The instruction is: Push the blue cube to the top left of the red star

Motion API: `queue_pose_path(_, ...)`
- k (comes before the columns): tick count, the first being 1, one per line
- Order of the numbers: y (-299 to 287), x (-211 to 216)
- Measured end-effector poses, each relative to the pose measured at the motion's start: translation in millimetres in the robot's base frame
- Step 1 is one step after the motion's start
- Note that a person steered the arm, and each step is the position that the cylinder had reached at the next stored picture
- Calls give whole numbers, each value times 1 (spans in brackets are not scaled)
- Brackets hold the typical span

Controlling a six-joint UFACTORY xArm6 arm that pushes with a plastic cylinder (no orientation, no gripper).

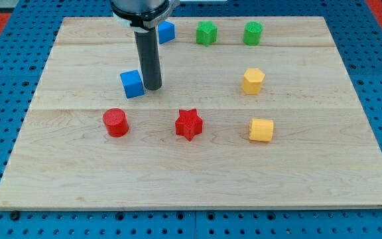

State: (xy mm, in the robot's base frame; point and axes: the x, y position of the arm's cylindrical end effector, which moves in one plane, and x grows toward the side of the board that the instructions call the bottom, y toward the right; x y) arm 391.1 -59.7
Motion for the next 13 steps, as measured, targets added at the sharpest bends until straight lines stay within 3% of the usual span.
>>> queue_pose_path(1,29,31)
queue_pose_path(3,-64,7)
queue_pose_path(4,-76,17)
queue_pose_path(5,-135,3)
queue_pose_path(6,-147,-45)
queue_pose_path(7,-108,-47)
queue_pose_path(8,-127,-42)
queue_pose_path(10,-76,-14)
queue_pose_path(11,-71,-20)
queue_pose_path(13,-71,-87)
